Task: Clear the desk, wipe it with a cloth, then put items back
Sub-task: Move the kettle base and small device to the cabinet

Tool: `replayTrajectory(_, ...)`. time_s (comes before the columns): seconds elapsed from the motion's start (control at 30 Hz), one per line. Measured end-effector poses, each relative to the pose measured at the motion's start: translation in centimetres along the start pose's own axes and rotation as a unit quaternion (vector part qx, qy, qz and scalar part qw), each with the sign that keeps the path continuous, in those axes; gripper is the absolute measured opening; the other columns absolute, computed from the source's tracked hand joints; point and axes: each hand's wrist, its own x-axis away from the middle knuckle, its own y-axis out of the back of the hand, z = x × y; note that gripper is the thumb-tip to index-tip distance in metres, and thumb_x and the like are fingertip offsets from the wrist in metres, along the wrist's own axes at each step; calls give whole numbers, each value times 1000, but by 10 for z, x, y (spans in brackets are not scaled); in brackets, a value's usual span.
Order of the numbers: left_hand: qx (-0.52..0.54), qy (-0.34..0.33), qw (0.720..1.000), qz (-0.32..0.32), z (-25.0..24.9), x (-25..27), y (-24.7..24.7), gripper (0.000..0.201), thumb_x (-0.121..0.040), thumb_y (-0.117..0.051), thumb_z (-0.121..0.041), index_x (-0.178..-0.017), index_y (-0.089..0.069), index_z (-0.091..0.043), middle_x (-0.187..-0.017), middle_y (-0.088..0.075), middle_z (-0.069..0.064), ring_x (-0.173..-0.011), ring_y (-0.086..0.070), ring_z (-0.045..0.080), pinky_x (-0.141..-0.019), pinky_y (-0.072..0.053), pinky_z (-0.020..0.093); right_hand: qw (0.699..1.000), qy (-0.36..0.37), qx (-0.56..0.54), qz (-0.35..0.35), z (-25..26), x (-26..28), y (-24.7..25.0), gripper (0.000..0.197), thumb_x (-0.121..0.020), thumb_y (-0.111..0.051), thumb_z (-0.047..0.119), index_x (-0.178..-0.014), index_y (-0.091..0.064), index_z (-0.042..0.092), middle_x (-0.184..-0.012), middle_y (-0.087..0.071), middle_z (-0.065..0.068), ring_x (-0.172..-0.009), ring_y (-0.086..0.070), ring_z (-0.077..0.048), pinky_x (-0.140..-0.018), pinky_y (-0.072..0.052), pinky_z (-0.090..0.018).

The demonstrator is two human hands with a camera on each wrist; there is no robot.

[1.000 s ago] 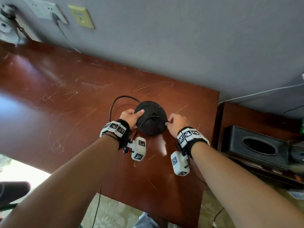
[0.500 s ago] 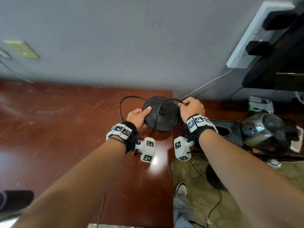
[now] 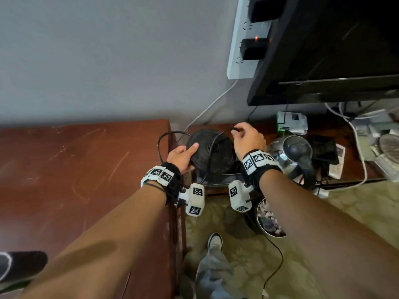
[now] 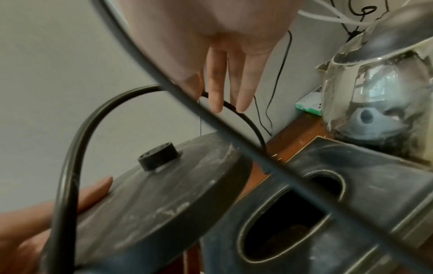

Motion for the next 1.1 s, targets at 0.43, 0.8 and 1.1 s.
replayTrajectory(0.43,0,95,995,-26,60,-54,-69,24,-89,-74,-30,-77,-59,-16,-83,-65,11,-82,-64,24,-84,-57,45,972,53,97,209,-59,-29,-16,47,-106,-36,29,-152,-32,33,-163,-24,-8,-140,-41,-30,-104,-41,-45)
replayTrajectory(0.8,-369,68,921,-104,60,-63,-75,48,-88,-55,-66,-76,-63,-20,-86,-68,7,-84,-66,29,-74,-50,33,924,134,260,246,-69,-34,-50,58,-100,-39,30,-155,-23,21,-156,-37,-8,-152,-8,-31,-116,-23,-55)
replayTrajectory(1.1,-436,64,894,-86,59,-60,-67,33,-94,-54,-51,-111,-61,-24,-107,-65,3,-102,-63,28,-89,-48,33,909,154,308,234,-73,-26,-49,55,-96,-46,29,-150,-35,27,-144,-41,-12,-133,-33,-32,-108,-30,-51)
